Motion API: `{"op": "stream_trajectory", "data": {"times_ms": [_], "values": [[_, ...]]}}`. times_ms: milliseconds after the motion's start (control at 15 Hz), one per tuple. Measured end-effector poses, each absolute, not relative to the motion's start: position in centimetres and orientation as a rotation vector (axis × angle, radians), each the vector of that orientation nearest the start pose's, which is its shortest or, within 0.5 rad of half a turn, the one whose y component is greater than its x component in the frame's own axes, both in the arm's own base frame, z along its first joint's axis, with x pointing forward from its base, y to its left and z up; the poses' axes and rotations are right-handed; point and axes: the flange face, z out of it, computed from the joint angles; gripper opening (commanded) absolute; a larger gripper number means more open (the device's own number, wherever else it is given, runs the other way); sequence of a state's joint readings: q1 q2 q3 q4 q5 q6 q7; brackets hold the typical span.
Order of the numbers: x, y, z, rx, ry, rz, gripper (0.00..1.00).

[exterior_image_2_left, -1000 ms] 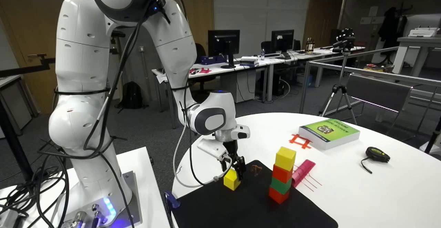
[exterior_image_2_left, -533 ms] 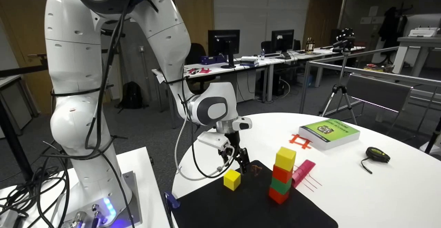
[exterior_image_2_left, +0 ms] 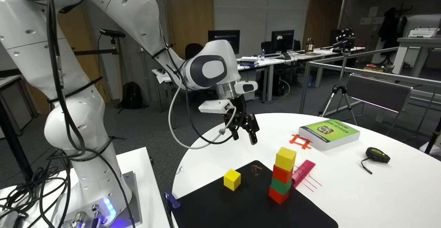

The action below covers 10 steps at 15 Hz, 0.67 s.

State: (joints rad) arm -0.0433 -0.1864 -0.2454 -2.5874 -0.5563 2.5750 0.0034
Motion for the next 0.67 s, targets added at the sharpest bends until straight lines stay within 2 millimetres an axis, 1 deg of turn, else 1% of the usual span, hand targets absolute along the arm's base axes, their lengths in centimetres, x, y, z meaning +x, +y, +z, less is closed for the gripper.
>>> {"op": "stream_trajectory", "data": {"times_ms": [133,333,533,667], "values": [[43.2,-12.9,36.5,-3.446,-0.244,-0.251,1.0],[44.1,-15.2,39.2,-3.443,-0.236,-0.237,1.0],[45.1,-17.5,41.2,-3.441,-0.304,-0.183,1.0],[45.9,-19.0,41.8,-3.438,-0.403,-0.112,1.0]]}}
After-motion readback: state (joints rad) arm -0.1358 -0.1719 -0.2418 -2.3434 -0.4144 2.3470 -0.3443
